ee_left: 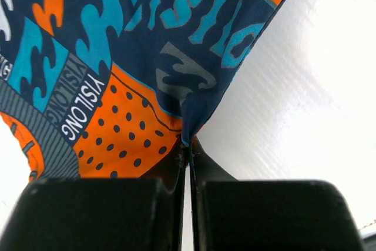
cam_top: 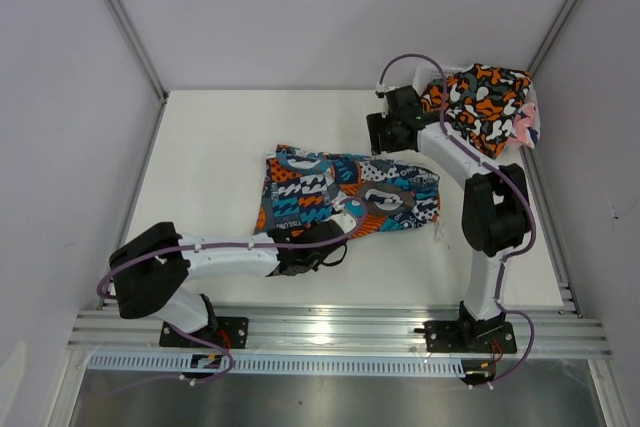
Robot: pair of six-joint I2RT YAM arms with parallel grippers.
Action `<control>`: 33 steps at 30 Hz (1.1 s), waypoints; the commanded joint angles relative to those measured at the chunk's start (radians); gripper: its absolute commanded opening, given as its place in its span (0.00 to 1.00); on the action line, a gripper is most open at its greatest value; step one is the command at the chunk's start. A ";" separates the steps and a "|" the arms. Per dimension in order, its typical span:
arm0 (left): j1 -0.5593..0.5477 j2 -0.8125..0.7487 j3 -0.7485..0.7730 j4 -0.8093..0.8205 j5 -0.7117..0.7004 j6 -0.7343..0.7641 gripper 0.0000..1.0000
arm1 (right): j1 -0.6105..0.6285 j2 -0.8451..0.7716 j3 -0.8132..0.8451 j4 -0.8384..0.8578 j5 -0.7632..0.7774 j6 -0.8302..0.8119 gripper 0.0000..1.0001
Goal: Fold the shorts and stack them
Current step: Fold the shorts
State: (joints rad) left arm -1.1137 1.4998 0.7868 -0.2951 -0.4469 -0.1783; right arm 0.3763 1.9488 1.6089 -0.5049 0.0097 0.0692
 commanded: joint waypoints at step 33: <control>0.003 -0.062 -0.055 0.045 0.065 -0.020 0.00 | 0.075 0.188 0.060 -0.047 0.082 -0.229 0.29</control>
State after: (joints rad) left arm -1.1137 1.4704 0.7319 -0.2714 -0.3885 -0.1841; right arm 0.4442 2.1265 1.6241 -0.5632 0.0750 -0.1394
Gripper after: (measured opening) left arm 0.003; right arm 0.331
